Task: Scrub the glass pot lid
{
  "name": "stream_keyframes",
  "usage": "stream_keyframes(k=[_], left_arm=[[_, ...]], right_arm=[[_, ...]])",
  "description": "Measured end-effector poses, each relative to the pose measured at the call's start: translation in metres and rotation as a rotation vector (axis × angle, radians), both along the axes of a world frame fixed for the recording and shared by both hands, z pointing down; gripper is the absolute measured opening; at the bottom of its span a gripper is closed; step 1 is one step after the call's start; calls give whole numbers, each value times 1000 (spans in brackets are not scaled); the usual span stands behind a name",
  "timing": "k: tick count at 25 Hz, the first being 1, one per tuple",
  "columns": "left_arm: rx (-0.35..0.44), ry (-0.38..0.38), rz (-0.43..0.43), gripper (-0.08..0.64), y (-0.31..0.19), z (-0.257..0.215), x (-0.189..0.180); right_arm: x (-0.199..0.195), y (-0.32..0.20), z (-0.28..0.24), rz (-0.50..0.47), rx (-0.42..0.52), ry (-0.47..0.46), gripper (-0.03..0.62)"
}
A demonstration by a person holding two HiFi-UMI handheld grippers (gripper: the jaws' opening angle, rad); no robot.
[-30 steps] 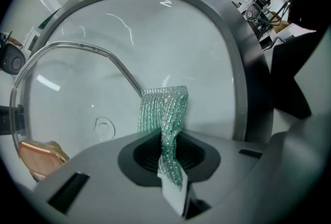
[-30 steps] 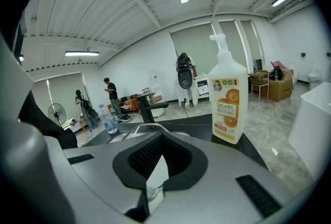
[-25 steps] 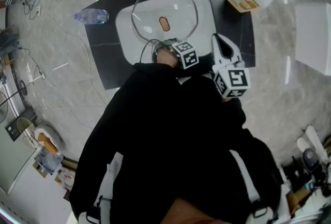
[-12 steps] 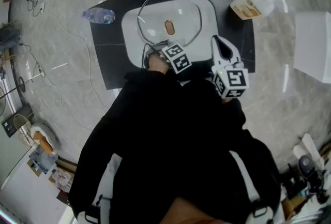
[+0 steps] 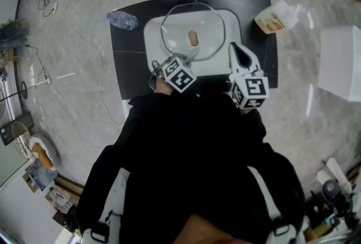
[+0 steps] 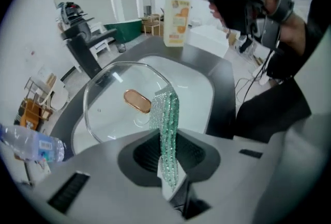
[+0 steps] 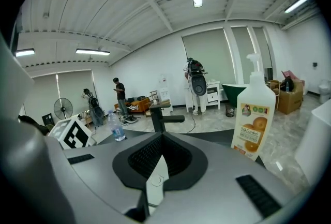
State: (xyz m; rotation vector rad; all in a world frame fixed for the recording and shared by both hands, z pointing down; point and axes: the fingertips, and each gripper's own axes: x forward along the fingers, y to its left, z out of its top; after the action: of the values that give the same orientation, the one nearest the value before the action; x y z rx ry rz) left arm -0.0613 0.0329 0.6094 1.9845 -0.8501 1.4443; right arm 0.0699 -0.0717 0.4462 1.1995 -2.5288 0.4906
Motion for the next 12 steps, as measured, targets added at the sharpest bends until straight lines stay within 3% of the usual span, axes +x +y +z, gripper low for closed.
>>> stream_keyframes(k=[5,8,12], left_arm=[[162,185,-201,54,-12,-62,-21],[306,243,-280,54,-28,-103,-36],[442,322,-356,54,-32,-147,-51]], right_arm=[[-16,12,-24,17,29,-13,1],[-28,20,-35,14,47,-13,0],[-49,32,-59,-5,67,-21,0]])
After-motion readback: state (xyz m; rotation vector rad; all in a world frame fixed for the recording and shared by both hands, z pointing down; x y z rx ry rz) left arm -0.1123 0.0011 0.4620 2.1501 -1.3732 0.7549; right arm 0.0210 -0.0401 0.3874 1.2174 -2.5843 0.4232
